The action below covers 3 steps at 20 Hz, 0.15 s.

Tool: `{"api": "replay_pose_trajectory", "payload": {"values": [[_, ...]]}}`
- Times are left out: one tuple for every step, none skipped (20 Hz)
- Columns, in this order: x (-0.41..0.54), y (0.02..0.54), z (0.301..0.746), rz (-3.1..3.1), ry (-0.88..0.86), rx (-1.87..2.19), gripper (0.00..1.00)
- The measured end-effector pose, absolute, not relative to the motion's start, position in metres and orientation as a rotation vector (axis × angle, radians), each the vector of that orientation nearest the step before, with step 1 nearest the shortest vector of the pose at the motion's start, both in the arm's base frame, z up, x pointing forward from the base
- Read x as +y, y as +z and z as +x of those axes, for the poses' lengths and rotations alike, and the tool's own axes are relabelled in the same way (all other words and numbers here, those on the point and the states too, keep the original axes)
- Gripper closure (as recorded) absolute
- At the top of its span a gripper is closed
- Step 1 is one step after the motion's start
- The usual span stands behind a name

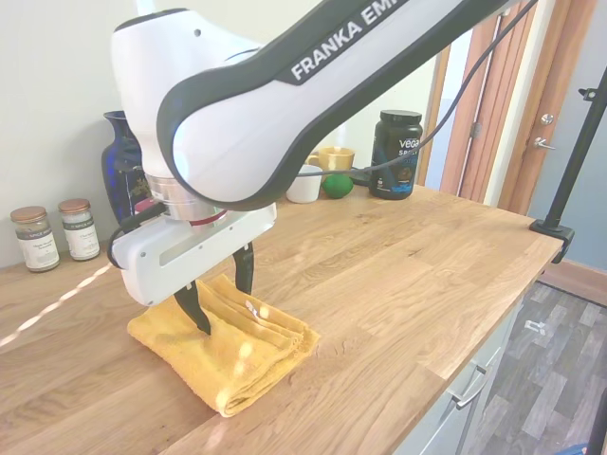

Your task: Wipe the counter

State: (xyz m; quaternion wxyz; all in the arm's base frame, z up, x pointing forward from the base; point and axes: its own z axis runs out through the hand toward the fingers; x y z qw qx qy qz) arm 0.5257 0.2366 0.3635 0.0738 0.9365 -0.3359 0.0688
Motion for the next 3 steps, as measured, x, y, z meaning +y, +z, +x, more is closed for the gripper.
{"api": "replay_pose_trajectory", "payload": {"values": [[0.231,0.37,0.519,2.815,0.217,-1.004,0.0],[0.225,0.375,0.513,2.82,0.227,-1.003,0.0],[0.218,0.38,0.508,2.823,0.234,-1.004,0.0]]}}
